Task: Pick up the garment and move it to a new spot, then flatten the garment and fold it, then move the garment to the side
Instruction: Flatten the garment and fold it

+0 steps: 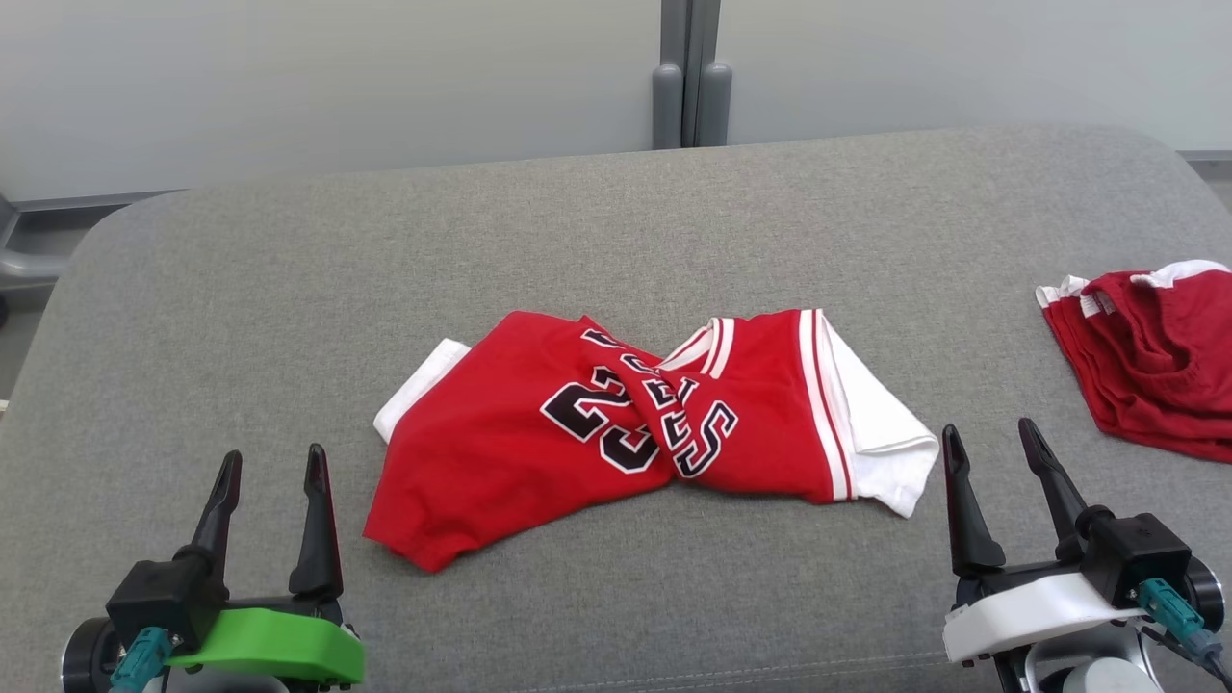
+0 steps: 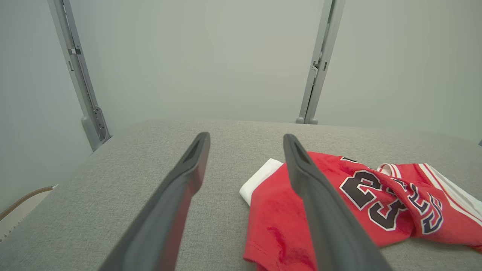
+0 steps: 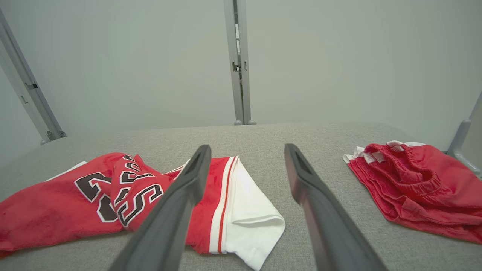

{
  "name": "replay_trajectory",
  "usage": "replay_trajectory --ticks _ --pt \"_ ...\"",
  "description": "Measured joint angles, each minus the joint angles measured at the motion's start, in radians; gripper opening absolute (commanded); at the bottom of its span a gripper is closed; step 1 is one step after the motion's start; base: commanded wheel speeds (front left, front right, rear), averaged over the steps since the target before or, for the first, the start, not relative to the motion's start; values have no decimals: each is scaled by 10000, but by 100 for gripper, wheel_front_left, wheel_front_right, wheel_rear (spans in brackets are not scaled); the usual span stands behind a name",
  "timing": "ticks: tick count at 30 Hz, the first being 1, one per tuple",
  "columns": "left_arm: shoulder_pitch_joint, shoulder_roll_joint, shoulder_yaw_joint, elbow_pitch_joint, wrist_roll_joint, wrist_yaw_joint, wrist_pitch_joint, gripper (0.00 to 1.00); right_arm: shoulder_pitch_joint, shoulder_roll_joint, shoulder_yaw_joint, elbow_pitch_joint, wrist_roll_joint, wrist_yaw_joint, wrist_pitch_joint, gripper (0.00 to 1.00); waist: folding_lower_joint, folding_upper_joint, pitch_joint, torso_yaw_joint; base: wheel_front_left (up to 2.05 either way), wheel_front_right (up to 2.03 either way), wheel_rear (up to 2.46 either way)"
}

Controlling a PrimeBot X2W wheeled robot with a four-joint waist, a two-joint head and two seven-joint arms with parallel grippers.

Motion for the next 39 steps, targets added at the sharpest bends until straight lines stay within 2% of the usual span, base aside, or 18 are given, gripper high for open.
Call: replay_trajectory --ticks 7,10,19,22,27,33,35,37,39 --pt "-90 165 -301 31 221 -19 198 100 0 0 -35 -10 13 0 4 100 0 0 37 31 0 0 0" --pt "-489 316 -915 107 568 -334 721 100 -6 -2 -67 -58 13 0 33 100 0 0 127 58 0 0 0" --pt "-2580 217 -3762 853 1461 -2589 3887 100 -310 0 134 -196 -48 0 79 100 0 0 743 30 0 0 0" --pt "-3227 173 -4374 1400 1540 -3028 4757 100 -505 -4 244 -176 -8 0 71 100 0 0 1045 -76 0 0 0" --pt "-4282 399 -5131 2334 1519 -3359 5710 100 -758 -2 311 -84 115 0 13 100 0 0 1574 -369 0 0 0" --pt "-5265 978 -5860 3064 1480 -3417 6355 96 -1034 -6 278 56 324 0 -59 100 0 0 2153 -845 0 0 0" --pt "-5748 1252 -6395 3106 1388 -3442 6623 72 -1084 -2 267 105 385 0 -94 100 0 0 2411 -1029 0 0 0" --pt "-6047 1438 -6759 3058 1239 -3444 6836 0 -1147 -4 255 115 405 0 -102 100 0 0 2551 -1125 0 0 0" --pt "-6358 1622 -7150 2892 1078 -3446 7053 0 -1242 -4 245 88 433 0 -102 100 0 0 2658 -1194 0 0 0"
